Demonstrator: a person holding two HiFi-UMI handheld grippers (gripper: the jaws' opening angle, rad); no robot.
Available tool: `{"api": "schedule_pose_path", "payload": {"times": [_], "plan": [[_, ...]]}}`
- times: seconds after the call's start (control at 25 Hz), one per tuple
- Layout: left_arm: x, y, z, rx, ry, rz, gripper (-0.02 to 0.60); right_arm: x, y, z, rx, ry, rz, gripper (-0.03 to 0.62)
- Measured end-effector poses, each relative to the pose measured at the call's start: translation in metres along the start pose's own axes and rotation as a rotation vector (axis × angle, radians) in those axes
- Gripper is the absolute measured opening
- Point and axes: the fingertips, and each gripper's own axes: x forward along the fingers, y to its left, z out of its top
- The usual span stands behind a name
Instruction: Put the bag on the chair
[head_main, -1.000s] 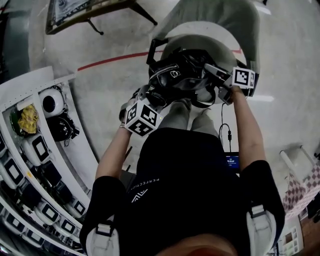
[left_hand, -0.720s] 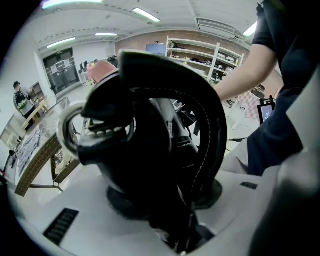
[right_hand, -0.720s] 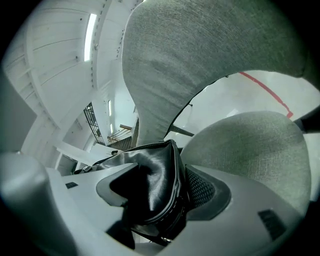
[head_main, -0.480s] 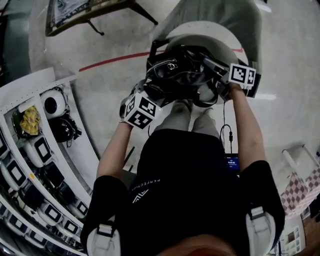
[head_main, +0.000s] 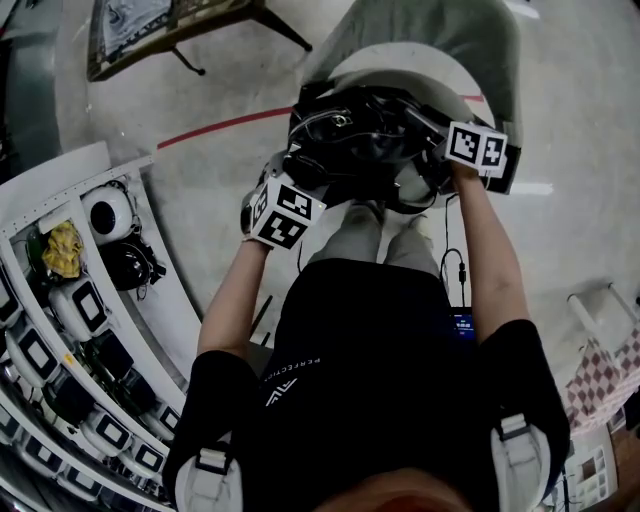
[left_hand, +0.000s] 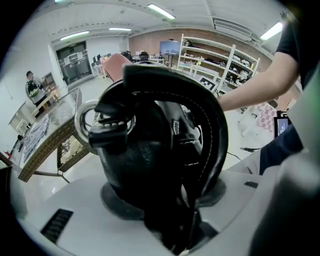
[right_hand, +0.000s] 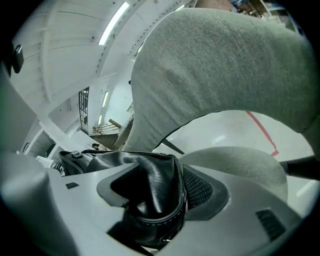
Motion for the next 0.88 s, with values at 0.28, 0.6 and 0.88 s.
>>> {"api": "schedule_pose_path", "payload": {"times": [0.28,0.6,0.88], "plan": [[0.004,0.009,0.009,-0.035,0.002,0.022,0.253,0.001,-0.006,0.014,-0.092,-0.051,-0.097,0.285],[0.01,0.016,0.025,-0.067,-0.022,0.054,0.275,0.0,-0.015,0.027,-0.219,-0.094,-0.225,0.249],[0.014,0.021,0.037,-0.102,-0.045,0.051,0.279,-0.005,-0.016,0.031,-0.21,-0.109,-0.216,0.217]]}}
